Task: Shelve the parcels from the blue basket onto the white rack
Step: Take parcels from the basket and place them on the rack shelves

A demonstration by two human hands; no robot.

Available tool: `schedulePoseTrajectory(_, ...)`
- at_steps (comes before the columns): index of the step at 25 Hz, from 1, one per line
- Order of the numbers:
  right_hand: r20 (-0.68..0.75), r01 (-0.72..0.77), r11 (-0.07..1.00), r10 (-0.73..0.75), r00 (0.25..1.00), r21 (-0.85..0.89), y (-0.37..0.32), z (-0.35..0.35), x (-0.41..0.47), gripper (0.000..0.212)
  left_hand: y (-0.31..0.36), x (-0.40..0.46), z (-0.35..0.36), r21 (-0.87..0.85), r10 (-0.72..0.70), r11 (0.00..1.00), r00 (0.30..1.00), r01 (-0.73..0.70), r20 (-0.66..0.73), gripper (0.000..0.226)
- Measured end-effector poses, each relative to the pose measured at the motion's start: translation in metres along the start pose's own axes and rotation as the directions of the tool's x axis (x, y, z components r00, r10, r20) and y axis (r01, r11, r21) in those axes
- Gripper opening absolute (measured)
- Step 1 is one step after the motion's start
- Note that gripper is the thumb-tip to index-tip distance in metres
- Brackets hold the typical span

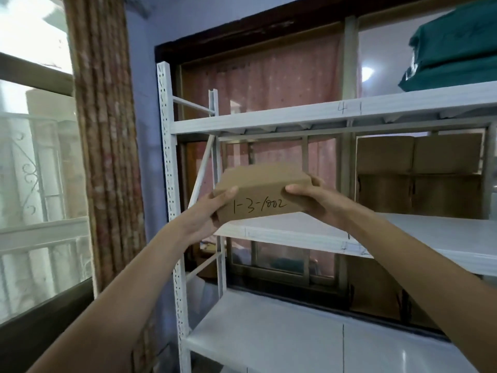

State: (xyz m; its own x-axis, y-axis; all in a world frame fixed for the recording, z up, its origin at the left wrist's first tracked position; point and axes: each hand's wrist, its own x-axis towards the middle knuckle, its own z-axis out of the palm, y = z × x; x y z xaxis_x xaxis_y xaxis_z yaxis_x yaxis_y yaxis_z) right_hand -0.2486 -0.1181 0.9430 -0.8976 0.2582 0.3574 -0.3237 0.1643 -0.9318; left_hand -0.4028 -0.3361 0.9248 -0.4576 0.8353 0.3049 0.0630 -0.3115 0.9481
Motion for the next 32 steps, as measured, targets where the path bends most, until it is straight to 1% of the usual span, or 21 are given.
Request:
schedulePoseTrajectory(2, 0.021, 0.05, 0.998, -0.049, 0.999, -0.041, -0.005, 0.019, 0.035, 0.093, 0.008, 0.007, -0.04, 0.052, 0.077, 0.996, 0.997, -0.075, -0.027, 0.104)
schedulePoseTrajectory(4, 0.044, 0.112, 0.991, -0.109, 0.993, -0.075, -0.011, 0.032, 0.073, 0.097, 0.018, 0.02, -0.072, 0.113, 0.159, 0.982, 0.985, -0.151, -0.067, 0.107)
schedulePoseTrajectory(6, 0.048, 0.191, 0.977, -0.187, 0.981, -0.098, -0.022, 0.04, 0.105, 0.101, 0.033, 0.038, -0.094, 0.169, 0.245, 0.959, 0.965, -0.227, -0.093, 0.105)
schedulePoseTrajectory(8, 0.024, 0.285, 0.952, -0.284, 0.959, -0.115, -0.033, 0.041, 0.141, 0.105, 0.051, 0.067, -0.114, 0.216, 0.335, 0.927, 0.936, -0.307, -0.108, 0.094)
schedulePoseTrajectory(11, -0.019, 0.395, 0.906, -0.402, 0.915, -0.151, -0.06, 0.029, 0.197, 0.102, 0.09, 0.125, -0.137, 0.233, 0.446, 0.88, 0.888, -0.413, -0.112, 0.064)
schedulePoseTrajectory(14, 0.018, 0.438, 0.875, -0.444, 0.896, -0.206, -0.09, 0.012, 0.246, 0.101, 0.119, 0.186, -0.156, 0.311, 0.516, 0.829, 0.851, -0.465, -0.101, 0.055)
schedulePoseTrajectory(16, 0.015, 0.412, 0.856, -0.429, 0.903, -0.311, -0.106, 0.006, 0.275, 0.099, 0.132, 0.225, -0.16, 0.326, 0.529, 0.823, 0.836, -0.465, -0.143, 0.056)
schedulePoseTrajectory(19, -0.071, 0.31, 0.82, -0.389, 0.919, -0.482, -0.115, -0.001, 0.316, 0.084, 0.15, 0.28, -0.169, 0.306, 0.536, 0.828, 0.823, -0.469, -0.19, 0.062)
schedulePoseTrajectory(21, -0.147, 0.239, 0.765, -0.398, 0.906, -0.598, -0.118, -0.004, 0.335, 0.075, 0.162, 0.311, -0.181, 0.35, 0.56, 0.806, 0.807, -0.478, -0.186, 0.067)
schedulePoseTrajectory(23, -0.207, 0.183, 0.709, -0.427, 0.88, -0.681, -0.121, -0.008, 0.348, 0.073, 0.169, 0.335, -0.192, 0.416, 0.58, 0.777, 0.795, -0.473, -0.177, 0.071)
schedulePoseTrajectory(26, -0.325, 0.113, 0.676, -0.485, 0.811, -0.728, -0.12, -0.007, 0.369, 0.079, 0.165, 0.361, -0.203, 0.46, 0.551, 0.776, 0.819, -0.432, -0.161, 0.077)
schedulePoseTrajectory(29, -0.391, 0.002, 0.657, -0.451, 0.802, -0.754, -0.111, -0.005, 0.386, 0.08, 0.151, 0.38, -0.212, 0.506, 0.551, 0.765, 0.811, -0.398, -0.195, 0.081)
schedulePoseTrajectory(32, -0.395, -0.009, 0.641, -0.462, 0.794, -0.768, -0.107, -0.007, 0.398, 0.058, 0.143, 0.387, -0.217, 0.569, 0.55, 0.737, 0.812, -0.364, -0.194, 0.084)
